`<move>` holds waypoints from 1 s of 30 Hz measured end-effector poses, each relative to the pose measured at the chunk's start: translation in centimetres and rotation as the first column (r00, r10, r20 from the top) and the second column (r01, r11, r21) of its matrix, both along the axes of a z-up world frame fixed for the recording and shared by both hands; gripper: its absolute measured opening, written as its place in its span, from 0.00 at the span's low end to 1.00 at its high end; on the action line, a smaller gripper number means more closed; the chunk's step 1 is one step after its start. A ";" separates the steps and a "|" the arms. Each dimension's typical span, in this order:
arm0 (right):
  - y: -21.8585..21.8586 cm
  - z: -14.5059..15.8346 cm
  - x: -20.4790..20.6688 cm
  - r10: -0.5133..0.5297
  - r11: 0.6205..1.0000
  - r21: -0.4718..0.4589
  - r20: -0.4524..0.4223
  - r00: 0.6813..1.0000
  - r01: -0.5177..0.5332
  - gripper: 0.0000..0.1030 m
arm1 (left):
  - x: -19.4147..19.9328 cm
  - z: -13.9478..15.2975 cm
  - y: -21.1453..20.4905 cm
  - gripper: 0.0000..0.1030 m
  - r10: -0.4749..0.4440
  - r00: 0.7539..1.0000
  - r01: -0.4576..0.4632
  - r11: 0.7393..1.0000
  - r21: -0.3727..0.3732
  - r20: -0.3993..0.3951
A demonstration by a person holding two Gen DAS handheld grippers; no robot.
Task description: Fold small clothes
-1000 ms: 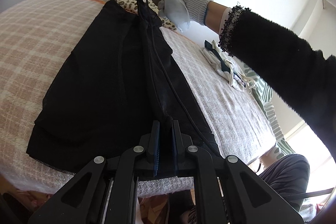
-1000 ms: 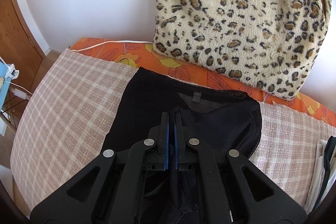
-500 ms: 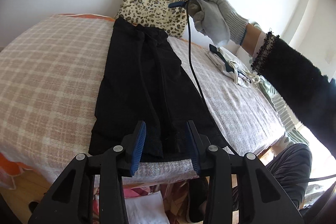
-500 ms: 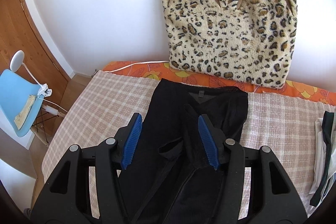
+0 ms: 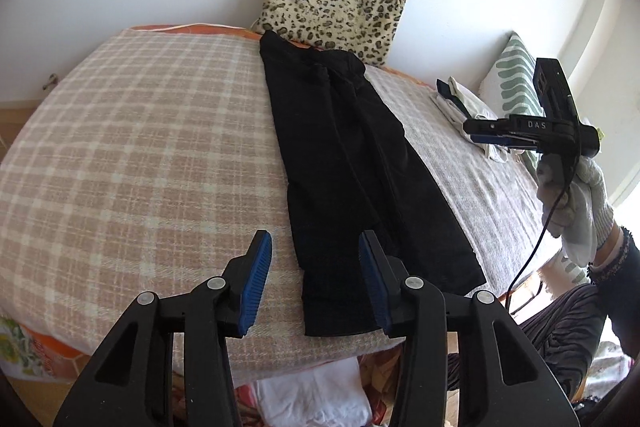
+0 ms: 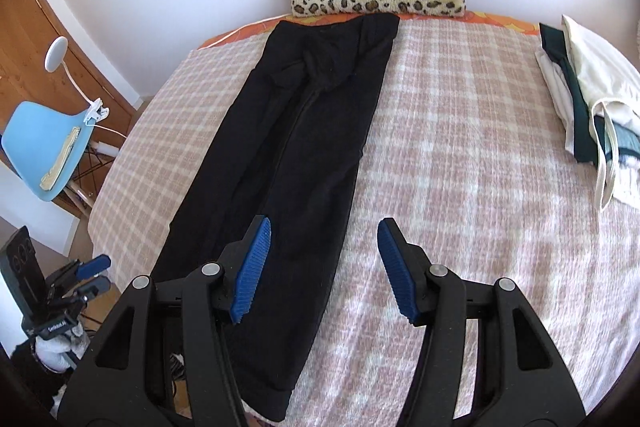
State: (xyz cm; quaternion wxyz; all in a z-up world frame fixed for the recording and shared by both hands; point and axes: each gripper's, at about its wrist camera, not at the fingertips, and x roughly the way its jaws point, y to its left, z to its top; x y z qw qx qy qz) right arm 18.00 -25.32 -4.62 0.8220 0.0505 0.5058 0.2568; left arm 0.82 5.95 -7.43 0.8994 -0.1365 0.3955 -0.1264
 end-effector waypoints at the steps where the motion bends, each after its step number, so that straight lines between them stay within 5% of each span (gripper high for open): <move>1: -0.5 -0.8 -1.2 0.006 1.000 0.009 -0.032 0.999 -0.005 0.57 | -0.1 -0.2 0.1 0.42 0.000 1.000 0.000 1.000 -0.006 -0.003; 13: -0.7 -6.0 -9.1 0.078 0.995 0.077 -0.212 0.974 -0.063 0.55 | -0.4 -2.6 0.5 0.42 -0.006 0.998 0.003 0.999 -0.046 -0.066; 16: 0.0 -6.8 -9.4 0.099 0.995 0.037 -0.222 0.970 -0.093 0.40 | -0.3 -2.8 0.7 0.42 0.003 0.998 -0.007 0.999 -0.052 -0.070; 18: 0.3 -7.3 -9.6 0.105 0.994 0.012 -0.228 0.968 -0.105 0.14 | -0.4 -2.8 0.8 0.42 0.004 0.998 -0.008 0.999 -0.052 -0.069; 20: 0.4 -7.4 -9.8 0.099 0.993 -0.034 -0.213 0.972 -0.109 0.06 | -0.6 -2.7 0.6 0.42 0.003 0.998 -0.005 0.999 -0.039 -0.059; 28: -0.9 -5.8 -9.9 0.073 0.995 -0.063 -0.146 0.987 -0.083 0.07 | -2.3 -1.1 -2.6 0.42 -0.106 0.994 0.104 0.994 0.044 0.042; 30: -1.1 -4.5 -9.2 0.070 0.997 -0.031 -0.114 0.991 -0.074 0.14 | -2.6 -1.0 -4.2 0.42 -0.161 0.985 0.156 0.984 0.081 0.062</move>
